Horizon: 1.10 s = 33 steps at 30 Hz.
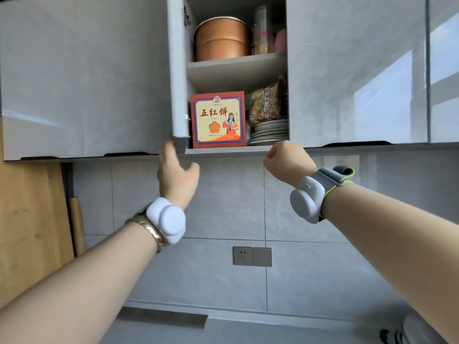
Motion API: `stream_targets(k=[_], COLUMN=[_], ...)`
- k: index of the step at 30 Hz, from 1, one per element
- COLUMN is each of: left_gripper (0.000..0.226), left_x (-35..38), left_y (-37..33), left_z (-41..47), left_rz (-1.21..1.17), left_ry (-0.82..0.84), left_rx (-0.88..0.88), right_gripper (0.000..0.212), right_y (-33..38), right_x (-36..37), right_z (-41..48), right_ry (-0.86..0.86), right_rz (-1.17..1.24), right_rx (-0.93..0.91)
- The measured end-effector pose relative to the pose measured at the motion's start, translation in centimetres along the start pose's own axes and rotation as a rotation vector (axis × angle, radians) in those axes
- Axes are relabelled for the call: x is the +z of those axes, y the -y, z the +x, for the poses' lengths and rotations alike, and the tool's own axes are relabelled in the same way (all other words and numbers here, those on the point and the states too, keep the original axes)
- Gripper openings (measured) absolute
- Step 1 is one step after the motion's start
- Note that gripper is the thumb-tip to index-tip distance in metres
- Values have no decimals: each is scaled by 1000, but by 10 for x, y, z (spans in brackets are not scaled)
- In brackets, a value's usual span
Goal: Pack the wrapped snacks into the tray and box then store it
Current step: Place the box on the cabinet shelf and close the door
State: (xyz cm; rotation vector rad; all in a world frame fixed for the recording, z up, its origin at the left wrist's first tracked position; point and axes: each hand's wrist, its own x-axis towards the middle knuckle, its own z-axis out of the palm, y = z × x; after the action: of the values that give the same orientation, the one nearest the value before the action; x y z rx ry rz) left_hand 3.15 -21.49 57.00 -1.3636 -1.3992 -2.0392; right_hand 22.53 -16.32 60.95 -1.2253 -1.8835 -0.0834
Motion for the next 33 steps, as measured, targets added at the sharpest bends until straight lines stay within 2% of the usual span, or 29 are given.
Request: stream_targets(k=[3, 6, 8, 11, 13, 16, 18, 21, 26, 33], left_gripper=[68, 68, 72, 74, 65, 38, 31, 28, 24, 22], left_x=[24, 50, 67, 87, 95, 104, 109, 122, 142, 167], left_y=[-13, -24, -26, -19, -11, 1, 4, 10, 21, 35], left_z=[-3, 4, 14, 39, 55, 67, 69, 77, 89, 102], left_rz=[177, 351, 528, 668, 707, 772, 794, 751, 614, 438], left_ry=[226, 512, 640, 600, 604, 550, 469, 416, 433, 423], left_rx=[110, 182, 218, 278, 325, 419, 477, 520, 418, 283], right_gripper=[24, 19, 20, 22, 26, 38, 44, 44, 47, 39], right_y=[-11, -23, -29, -35, -32, -27, -24, -26, -28, -42], right_x=[-3, -1, -1, -3, -6, -7, -1, 20, 44, 59], right_z=[-2, -5, -3, 11, 26, 59, 80, 105, 128, 154], right_ry=[27, 68, 43, -147, -262, -226, -182, -205, -197, -249], right_rz=[-45, -109, -135, -158, -209, -422, -503, -514, -521, -471], right_rx=[25, 23, 14, -133, -267, -385, -385, -356, -248, -281])
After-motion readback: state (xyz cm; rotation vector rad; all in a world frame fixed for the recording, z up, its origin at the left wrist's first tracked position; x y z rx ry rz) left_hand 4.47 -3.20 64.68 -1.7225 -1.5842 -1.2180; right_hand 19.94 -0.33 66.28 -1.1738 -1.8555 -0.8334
